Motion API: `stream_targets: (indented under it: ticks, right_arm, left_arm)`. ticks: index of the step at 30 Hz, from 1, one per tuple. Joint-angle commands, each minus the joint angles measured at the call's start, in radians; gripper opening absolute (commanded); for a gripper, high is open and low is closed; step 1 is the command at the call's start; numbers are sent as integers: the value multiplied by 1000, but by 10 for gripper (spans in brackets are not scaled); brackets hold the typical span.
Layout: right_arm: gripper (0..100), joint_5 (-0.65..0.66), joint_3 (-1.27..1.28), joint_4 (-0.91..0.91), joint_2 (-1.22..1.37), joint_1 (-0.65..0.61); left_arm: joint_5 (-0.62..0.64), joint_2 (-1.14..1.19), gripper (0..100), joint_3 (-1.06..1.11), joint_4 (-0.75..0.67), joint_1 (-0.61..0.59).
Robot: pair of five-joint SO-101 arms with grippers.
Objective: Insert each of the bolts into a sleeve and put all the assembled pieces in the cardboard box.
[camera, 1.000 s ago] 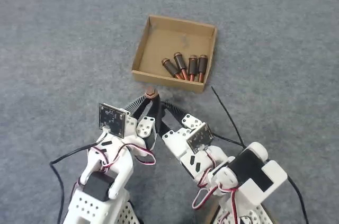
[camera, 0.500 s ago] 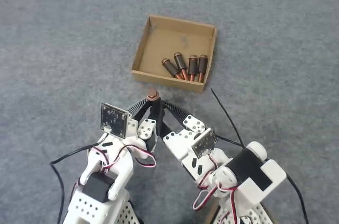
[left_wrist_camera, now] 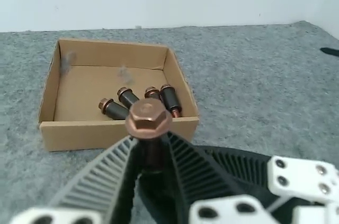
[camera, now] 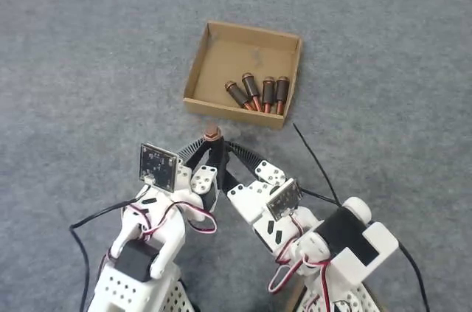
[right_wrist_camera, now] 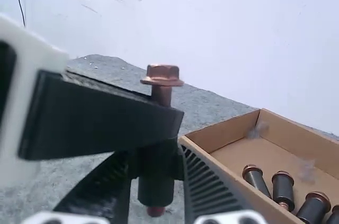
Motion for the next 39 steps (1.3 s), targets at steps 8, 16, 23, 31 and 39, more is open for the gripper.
stream_targets:
  ticks: [8,16,23,31,39]
  right_arm:
    - [6,-11,-38,27,-58,41]
    - [6,-11,-44,28,-48,41]
    - [6,-11,-83,119,-48,42]
    - [6,-11,-83,119,-48,44]
    - [6,-12,-84,119,-53,71]
  left_arm:
    - [58,-15,141,-1,55,-34]
    - [61,-17,141,-110,157,-25]
    - [61,-17,141,-151,215,-25]
    - [60,-17,141,-157,216,-31]
    - [60,-17,141,-151,215,-143]
